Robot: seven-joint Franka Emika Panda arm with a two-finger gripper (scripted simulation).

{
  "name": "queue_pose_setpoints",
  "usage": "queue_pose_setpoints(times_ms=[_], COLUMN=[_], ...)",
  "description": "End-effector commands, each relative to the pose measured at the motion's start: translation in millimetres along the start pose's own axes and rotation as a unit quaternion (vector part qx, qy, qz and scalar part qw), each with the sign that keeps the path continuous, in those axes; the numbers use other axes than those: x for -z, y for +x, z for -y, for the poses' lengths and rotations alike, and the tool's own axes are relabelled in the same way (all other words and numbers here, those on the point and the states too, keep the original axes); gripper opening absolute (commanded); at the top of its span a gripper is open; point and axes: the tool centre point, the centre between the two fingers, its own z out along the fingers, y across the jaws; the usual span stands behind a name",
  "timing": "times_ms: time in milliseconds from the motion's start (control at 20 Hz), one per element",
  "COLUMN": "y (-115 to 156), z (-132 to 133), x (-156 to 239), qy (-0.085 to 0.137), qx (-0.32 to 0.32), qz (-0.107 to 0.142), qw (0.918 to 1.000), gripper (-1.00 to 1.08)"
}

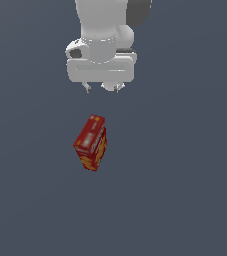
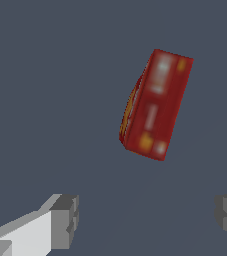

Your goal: Pick up the object and move it to a goal position.

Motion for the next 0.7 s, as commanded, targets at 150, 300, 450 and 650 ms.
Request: queue_pose_setpoints(times_ms=[150,300,450,650], y=[1,4,6,6], z=[-2,-8,-13,-12], x=[3,11,16,15], qy=[0.0,-0.001,-0.001,-0.001], qx=[0.001,0.004,0.006,0.006], qz=[-0.004,-0.016,-0.024,-0.023], qw=[1.0,0.9999,0.9997,0.9997], gripper=[1.0,1.0,1.0,1.0])
